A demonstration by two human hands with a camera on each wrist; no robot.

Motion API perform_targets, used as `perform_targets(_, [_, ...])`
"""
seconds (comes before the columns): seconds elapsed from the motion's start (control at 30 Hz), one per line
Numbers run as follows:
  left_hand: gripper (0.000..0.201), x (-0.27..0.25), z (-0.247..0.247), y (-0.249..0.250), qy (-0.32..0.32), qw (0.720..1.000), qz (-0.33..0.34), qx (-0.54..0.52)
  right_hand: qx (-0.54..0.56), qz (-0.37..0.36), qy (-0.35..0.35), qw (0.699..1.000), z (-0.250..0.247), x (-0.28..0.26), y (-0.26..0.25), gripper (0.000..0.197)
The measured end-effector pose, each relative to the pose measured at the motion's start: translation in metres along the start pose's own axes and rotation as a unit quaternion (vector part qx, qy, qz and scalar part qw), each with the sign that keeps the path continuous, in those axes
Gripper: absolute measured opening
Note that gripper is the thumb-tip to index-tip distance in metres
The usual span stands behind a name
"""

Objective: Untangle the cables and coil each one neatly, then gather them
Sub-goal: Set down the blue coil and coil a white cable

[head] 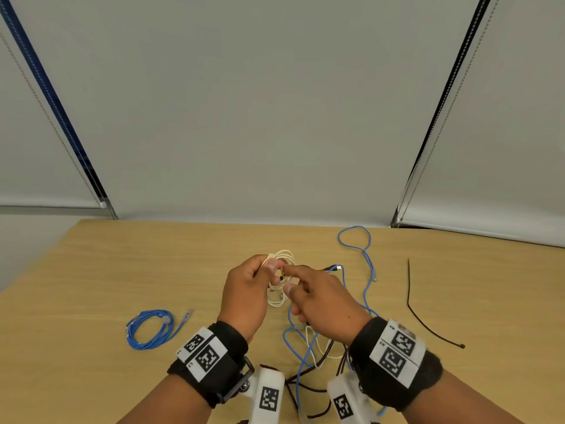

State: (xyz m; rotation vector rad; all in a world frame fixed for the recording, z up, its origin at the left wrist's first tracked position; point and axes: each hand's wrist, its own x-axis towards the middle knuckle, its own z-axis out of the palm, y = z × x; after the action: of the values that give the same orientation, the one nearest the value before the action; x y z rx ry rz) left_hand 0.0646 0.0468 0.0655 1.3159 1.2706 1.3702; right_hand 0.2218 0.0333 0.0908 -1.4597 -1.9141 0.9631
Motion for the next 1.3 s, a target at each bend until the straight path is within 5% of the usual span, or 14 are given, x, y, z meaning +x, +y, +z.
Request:
perform_targets(0.17, [0.025, -0.004, -0.004, 0.001, 0.003, 0.995, -0.016, -0.099, 0.01, -0.026, 0.049, 0.998, 0.004, 0.002, -0.004, 0.034])
perform_targets(0.3, [0.021, -0.007, -0.008, 0.0, -0.065, 0.978, -0.032, -0.196, 0.103, -0.026, 0.119, 0.987, 0.006, 0.007, -0.008, 0.014])
perform_targets(0.47, [0.023, 0.002, -0.011, 0.002, -0.05, 0.997, 0.063, 0.016, 0.29, 0.01, 0.112, 0.95, 0.012, 0.004, -0.005, 0.015])
perform_targets(0.63, [0.017, 0.012, -0.022, -0.01, -0.04, 0.97, 0.147, 0.191, 0.39, 0.054, 0.05, 0.918, 0.01, 0.005, -0.007, 0.023])
perform_targets(0.73, [0.019, 0.016, -0.024, -0.014, -0.03, 0.951, 0.178, 0.25, 0.349, 0.043, 0.018, 0.936, 0.004, 0.007, -0.005, 0.02])
perform_targets(0.8, [0.02, 0.017, -0.025, -0.013, -0.027, 0.953, 0.174, 0.245, 0.224, 0.018, 0.008, 0.974, -0.006, 0.009, -0.002, 0.015])
perform_targets(0.9, [0.018, 0.016, -0.022, -0.01, -0.04, 0.957, 0.16, 0.238, -0.012, -0.04, -0.001, 0.999, -0.022, 0.012, 0.004, 0.009])
perform_targets(1.07, [0.025, 0.016, -0.019, -0.006, -0.051, 0.991, 0.032, 0.122, -0.205, -0.09, 0.003, 0.975, -0.032, 0.018, 0.007, 0.012])
perform_targets(1.17, [0.029, 0.009, -0.018, -0.003, -0.08, 0.994, -0.062, -0.037, -0.182, -0.104, 0.047, 0.977, -0.031, 0.016, 0.008, 0.01])
perform_targets(1.3, [0.027, 0.0, -0.015, 0.001, -0.11, 0.973, -0.129, -0.154, 0.053, -0.054, 0.096, 0.993, -0.026, 0.013, 0.008, 0.012])
